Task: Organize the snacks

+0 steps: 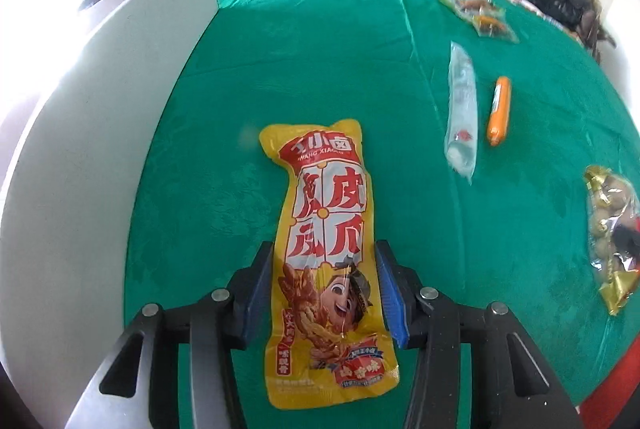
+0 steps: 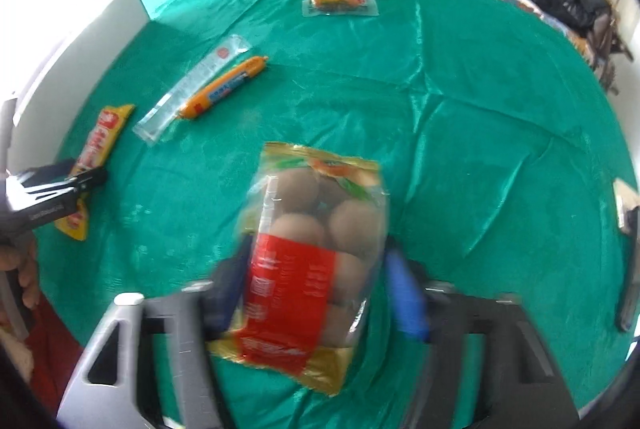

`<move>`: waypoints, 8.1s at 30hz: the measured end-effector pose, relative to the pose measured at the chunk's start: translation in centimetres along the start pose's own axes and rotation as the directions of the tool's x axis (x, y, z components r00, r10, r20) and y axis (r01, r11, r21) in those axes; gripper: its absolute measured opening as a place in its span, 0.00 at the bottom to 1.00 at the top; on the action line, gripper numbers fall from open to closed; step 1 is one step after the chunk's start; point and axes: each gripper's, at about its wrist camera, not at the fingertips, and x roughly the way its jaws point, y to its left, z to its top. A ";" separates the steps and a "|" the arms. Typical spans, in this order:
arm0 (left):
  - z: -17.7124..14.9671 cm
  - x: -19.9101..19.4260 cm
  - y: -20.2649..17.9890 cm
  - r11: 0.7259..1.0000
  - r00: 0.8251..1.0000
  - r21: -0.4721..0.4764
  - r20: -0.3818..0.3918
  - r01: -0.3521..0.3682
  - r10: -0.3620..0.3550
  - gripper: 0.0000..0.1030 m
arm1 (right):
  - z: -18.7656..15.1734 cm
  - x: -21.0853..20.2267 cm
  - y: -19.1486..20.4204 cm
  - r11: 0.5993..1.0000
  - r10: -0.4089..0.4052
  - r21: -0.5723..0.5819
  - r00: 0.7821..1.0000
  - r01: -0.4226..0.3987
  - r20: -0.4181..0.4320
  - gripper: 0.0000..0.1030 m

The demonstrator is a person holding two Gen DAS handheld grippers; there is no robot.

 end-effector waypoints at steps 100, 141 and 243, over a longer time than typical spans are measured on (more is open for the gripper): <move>-0.1 2.0 -2.5 0.999 0.981 -0.045 0.195 0.003 0.006 1.00 | 3.3 4.3 -10.0 0.958 -0.251 0.190 0.951 0.216 0.183 0.97; -0.2 1.9 -2.5 0.999 0.981 -0.045 0.195 0.002 0.007 1.00 | 3.3 4.3 -10.0 0.958 -0.251 0.190 0.951 0.216 0.183 0.97; 2.0 3.2 -0.6 0.997 0.983 -0.074 0.178 -0.024 0.037 1.00 | 3.3 4.3 -10.0 0.958 -0.250 0.189 0.951 0.216 0.184 0.97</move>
